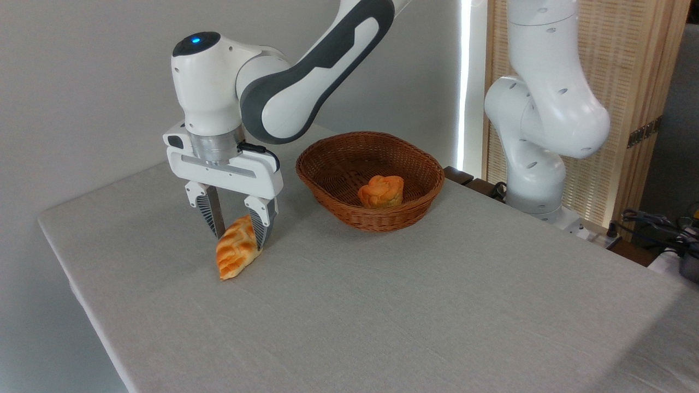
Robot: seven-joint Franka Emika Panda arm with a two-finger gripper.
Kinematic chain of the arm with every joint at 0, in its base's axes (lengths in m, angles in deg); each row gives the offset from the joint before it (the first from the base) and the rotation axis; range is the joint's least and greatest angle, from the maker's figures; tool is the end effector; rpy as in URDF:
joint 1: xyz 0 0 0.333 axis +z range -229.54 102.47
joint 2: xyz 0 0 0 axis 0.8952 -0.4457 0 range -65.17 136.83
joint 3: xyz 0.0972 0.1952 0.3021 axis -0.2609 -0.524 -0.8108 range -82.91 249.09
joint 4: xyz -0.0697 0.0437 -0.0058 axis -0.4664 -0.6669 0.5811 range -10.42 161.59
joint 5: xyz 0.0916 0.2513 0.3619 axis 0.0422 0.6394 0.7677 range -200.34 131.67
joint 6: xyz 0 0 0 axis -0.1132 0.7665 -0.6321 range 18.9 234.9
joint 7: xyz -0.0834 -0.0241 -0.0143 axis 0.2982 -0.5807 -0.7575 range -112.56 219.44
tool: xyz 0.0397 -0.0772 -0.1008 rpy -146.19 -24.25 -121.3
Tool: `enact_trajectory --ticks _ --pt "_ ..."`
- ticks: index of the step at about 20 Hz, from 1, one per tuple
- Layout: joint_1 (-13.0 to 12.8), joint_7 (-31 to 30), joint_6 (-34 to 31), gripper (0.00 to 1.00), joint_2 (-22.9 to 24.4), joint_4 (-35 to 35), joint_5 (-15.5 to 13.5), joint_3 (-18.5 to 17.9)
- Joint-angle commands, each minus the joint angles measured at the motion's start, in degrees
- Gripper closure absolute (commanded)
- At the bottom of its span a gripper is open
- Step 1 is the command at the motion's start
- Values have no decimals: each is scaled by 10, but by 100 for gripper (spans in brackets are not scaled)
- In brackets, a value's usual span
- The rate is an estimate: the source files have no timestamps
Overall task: Put bread into the basket
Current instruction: 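Close the gripper on the braided bread roll, then lift the bread roll and carry it over the wicker basket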
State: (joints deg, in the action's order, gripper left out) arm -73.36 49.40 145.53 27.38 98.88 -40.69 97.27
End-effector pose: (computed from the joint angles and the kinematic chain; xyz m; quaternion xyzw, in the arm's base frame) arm 0.5952 -0.2674 0.4035 0.9873 -0.1407 0.0190 0.0708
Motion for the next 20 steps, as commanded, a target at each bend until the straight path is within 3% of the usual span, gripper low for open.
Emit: enact_trajectory --ticks 1,11,20 --pt "2 3 19 59 1 8 -2 4" --pt "5 36 0 61 12 2 -3 -2" --pt "13 121 -156 61 19 -83 -2 -23"
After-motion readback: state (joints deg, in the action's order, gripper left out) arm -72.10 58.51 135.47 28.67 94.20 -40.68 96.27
